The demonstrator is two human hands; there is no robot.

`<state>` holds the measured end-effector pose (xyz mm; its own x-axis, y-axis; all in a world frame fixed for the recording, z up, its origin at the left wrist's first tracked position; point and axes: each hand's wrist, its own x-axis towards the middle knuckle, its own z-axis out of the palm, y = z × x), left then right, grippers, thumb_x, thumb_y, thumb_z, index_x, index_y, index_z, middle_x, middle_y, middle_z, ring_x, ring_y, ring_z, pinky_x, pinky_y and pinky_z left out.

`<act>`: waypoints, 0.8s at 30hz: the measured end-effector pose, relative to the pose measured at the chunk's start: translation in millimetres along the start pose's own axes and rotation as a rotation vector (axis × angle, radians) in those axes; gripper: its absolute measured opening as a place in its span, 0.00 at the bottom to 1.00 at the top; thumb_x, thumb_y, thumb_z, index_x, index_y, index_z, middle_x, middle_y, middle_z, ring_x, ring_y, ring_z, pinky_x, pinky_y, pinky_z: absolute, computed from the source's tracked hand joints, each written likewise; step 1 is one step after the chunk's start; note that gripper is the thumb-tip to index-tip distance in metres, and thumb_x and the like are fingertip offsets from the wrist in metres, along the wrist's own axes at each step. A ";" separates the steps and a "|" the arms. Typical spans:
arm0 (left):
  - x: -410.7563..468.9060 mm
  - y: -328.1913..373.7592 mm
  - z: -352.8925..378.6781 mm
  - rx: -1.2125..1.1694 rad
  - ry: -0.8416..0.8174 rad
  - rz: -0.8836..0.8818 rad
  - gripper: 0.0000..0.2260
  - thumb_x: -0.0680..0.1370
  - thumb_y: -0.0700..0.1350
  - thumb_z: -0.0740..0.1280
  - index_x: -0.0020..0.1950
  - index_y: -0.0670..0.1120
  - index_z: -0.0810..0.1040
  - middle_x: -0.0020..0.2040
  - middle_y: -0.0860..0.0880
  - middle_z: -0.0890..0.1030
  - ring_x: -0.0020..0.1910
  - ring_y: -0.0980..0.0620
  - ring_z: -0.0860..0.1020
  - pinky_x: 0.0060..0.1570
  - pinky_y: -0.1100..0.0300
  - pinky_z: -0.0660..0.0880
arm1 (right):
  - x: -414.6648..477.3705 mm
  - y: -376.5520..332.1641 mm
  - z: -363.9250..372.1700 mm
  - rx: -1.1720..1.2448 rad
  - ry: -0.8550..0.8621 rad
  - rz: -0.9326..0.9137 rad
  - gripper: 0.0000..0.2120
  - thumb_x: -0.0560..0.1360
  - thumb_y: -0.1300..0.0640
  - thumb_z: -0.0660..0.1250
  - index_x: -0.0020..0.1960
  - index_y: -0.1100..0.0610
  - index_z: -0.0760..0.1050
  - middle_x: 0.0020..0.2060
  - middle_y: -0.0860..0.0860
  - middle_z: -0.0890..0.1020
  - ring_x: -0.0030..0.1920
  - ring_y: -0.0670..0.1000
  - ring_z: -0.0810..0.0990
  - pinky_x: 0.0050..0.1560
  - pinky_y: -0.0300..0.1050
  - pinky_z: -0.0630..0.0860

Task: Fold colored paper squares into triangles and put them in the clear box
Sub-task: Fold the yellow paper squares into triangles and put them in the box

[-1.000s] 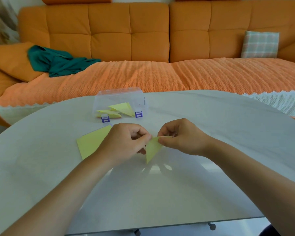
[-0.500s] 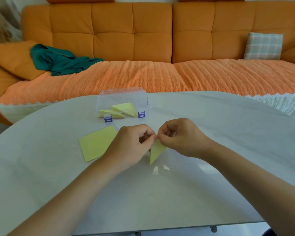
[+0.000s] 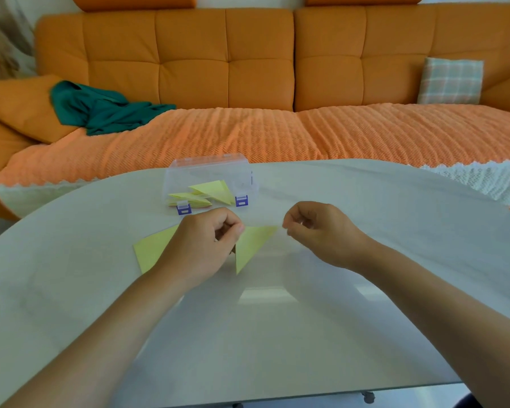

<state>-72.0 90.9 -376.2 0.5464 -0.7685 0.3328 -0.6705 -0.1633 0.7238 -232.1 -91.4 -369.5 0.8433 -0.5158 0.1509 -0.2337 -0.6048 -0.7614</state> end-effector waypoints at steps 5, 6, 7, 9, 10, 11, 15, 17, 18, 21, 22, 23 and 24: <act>-1.4 7.1 5.4 -0.096 -0.048 -0.010 0.06 0.79 0.46 0.67 0.43 0.56 0.79 0.39 0.57 0.84 0.37 0.58 0.83 0.45 0.48 0.83 | -2.6 -17.1 10.7 0.075 -0.032 -0.053 0.03 0.76 0.50 0.71 0.43 0.46 0.82 0.35 0.41 0.82 0.34 0.44 0.76 0.35 0.38 0.74; -1.5 7.7 5.8 -0.094 -0.056 -0.011 0.06 0.79 0.46 0.67 0.43 0.56 0.80 0.39 0.57 0.84 0.37 0.58 0.83 0.45 0.50 0.83 | -2.9 -18.6 11.9 0.079 -0.037 -0.036 0.05 0.76 0.50 0.72 0.42 0.47 0.82 0.35 0.44 0.83 0.35 0.47 0.77 0.37 0.43 0.76; -2.1 8.1 6.0 -0.082 -0.061 -0.006 0.05 0.78 0.47 0.67 0.43 0.56 0.80 0.39 0.57 0.84 0.37 0.58 0.83 0.44 0.53 0.82 | -3.1 -19.9 13.0 0.074 -0.043 -0.028 0.05 0.76 0.50 0.72 0.41 0.47 0.82 0.36 0.46 0.84 0.35 0.49 0.78 0.38 0.45 0.77; -4.0 10.7 6.8 -0.043 -0.065 0.021 0.03 0.76 0.50 0.67 0.43 0.57 0.81 0.38 0.59 0.83 0.37 0.58 0.81 0.41 0.62 0.78 | -4.5 -22.8 15.1 0.047 -0.057 -0.043 0.06 0.75 0.50 0.72 0.40 0.47 0.82 0.36 0.47 0.84 0.35 0.46 0.78 0.38 0.42 0.76; -4.8 12.6 7.3 -0.029 -0.067 0.035 0.04 0.74 0.51 0.67 0.43 0.56 0.81 0.38 0.59 0.83 0.37 0.57 0.80 0.39 0.63 0.77 | -5.3 -24.3 16.3 0.039 -0.060 -0.050 0.06 0.75 0.50 0.72 0.40 0.46 0.82 0.35 0.47 0.84 0.35 0.47 0.78 0.38 0.42 0.76; -5.4 14.4 7.6 -0.024 -0.071 0.039 0.04 0.73 0.52 0.67 0.42 0.56 0.81 0.38 0.58 0.83 0.37 0.56 0.80 0.39 0.61 0.76 | -6.0 -25.5 17.0 0.037 -0.062 -0.052 0.06 0.75 0.50 0.73 0.39 0.46 0.82 0.35 0.47 0.84 0.36 0.49 0.79 0.38 0.43 0.76; -2.3 17.5 3.0 -0.060 -0.088 -0.035 0.04 0.71 0.50 0.67 0.38 0.54 0.81 0.34 0.55 0.83 0.34 0.54 0.82 0.40 0.52 0.80 | -7.1 -29.1 14.4 0.075 -0.070 -0.034 0.07 0.75 0.53 0.73 0.38 0.48 0.82 0.34 0.44 0.83 0.36 0.51 0.79 0.40 0.46 0.78; 0.6 13.3 -3.5 -0.095 -0.097 -0.083 0.04 0.71 0.47 0.68 0.38 0.52 0.81 0.33 0.54 0.84 0.34 0.54 0.83 0.41 0.51 0.82 | -5.6 -28.4 11.1 0.114 -0.045 0.004 0.08 0.75 0.55 0.72 0.38 0.49 0.82 0.33 0.43 0.83 0.33 0.47 0.78 0.38 0.46 0.77; 1.8 10.5 -6.8 -0.102 -0.092 -0.107 0.05 0.72 0.45 0.67 0.38 0.52 0.81 0.34 0.53 0.85 0.34 0.53 0.84 0.40 0.51 0.83 | -4.9 -28.0 9.6 0.136 -0.028 0.027 0.08 0.76 0.55 0.72 0.38 0.50 0.82 0.33 0.43 0.83 0.32 0.45 0.78 0.35 0.42 0.76; 3.3 4.7 -8.7 -0.162 0.014 -0.188 0.09 0.76 0.41 0.67 0.38 0.52 0.82 0.35 0.52 0.85 0.35 0.54 0.84 0.33 0.64 0.78 | -3.7 -26.2 7.5 0.213 0.029 0.094 0.08 0.76 0.57 0.72 0.38 0.51 0.82 0.34 0.45 0.84 0.31 0.44 0.78 0.31 0.34 0.71; 3.0 5.3 -6.1 -0.213 0.060 -0.202 0.10 0.77 0.41 0.67 0.38 0.52 0.82 0.36 0.52 0.85 0.36 0.55 0.84 0.32 0.67 0.76 | -3.7 -26.1 7.9 0.244 0.036 0.108 0.08 0.76 0.57 0.72 0.38 0.52 0.82 0.34 0.46 0.85 0.31 0.44 0.78 0.30 0.32 0.70; 2.6 7.0 -2.5 -0.266 0.088 -0.206 0.09 0.78 0.42 0.68 0.40 0.53 0.83 0.38 0.52 0.86 0.39 0.56 0.84 0.32 0.67 0.77 | -3.7 -26.2 8.8 0.277 0.037 0.116 0.08 0.76 0.58 0.71 0.38 0.52 0.82 0.34 0.46 0.85 0.31 0.45 0.78 0.30 0.31 0.70; 2.2 9.1 2.1 -0.311 0.090 -0.203 0.08 0.79 0.45 0.68 0.43 0.53 0.83 0.41 0.52 0.86 0.43 0.56 0.84 0.35 0.65 0.79 | -3.9 -26.8 10.4 0.308 0.032 0.122 0.08 0.76 0.58 0.71 0.38 0.53 0.82 0.34 0.47 0.85 0.30 0.45 0.78 0.30 0.31 0.70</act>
<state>-77.9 86.5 -370.1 0.7034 -0.6804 0.2057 -0.3674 -0.1002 0.9247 -224.2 -66.9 -356.2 0.8014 -0.5947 0.0633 -0.1705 -0.3286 -0.9290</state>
